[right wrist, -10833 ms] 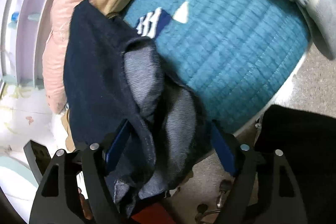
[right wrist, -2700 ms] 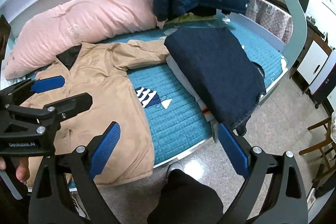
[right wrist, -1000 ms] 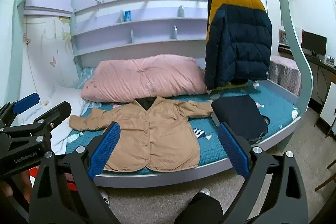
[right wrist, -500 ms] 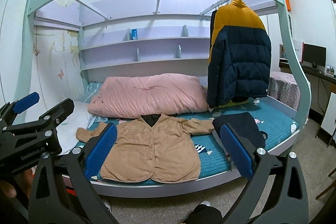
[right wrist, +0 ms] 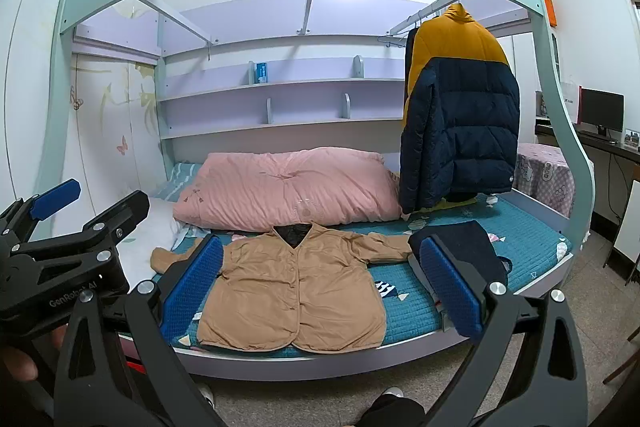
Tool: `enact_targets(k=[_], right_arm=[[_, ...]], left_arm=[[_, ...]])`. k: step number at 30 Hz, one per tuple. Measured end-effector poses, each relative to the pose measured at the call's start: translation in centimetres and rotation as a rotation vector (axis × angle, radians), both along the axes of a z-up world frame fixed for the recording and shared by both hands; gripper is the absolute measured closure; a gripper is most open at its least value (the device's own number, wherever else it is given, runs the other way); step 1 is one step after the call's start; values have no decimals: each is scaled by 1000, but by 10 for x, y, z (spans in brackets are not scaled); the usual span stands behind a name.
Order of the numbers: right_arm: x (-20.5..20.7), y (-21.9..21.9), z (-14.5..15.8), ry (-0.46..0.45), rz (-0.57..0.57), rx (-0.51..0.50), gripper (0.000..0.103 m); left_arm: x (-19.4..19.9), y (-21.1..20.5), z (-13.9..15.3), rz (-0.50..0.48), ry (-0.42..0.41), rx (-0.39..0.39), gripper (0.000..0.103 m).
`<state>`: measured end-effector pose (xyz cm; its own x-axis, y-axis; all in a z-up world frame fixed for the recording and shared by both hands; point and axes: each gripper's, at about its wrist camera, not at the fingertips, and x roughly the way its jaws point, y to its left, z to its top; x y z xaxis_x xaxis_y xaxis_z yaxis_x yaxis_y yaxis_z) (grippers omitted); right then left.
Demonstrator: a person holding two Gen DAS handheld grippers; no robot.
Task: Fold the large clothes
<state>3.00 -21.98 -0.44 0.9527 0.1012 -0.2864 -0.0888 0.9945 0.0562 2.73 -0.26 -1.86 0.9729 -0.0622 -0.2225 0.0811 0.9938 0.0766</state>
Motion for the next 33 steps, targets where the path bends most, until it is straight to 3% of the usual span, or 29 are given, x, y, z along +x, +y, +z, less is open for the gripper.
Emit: enact_targets(k=[33], right_arm=[[-6, 12, -1, 1, -5, 6, 8]], left_arm=[[-9, -1, 4, 24, -5, 0, 5]])
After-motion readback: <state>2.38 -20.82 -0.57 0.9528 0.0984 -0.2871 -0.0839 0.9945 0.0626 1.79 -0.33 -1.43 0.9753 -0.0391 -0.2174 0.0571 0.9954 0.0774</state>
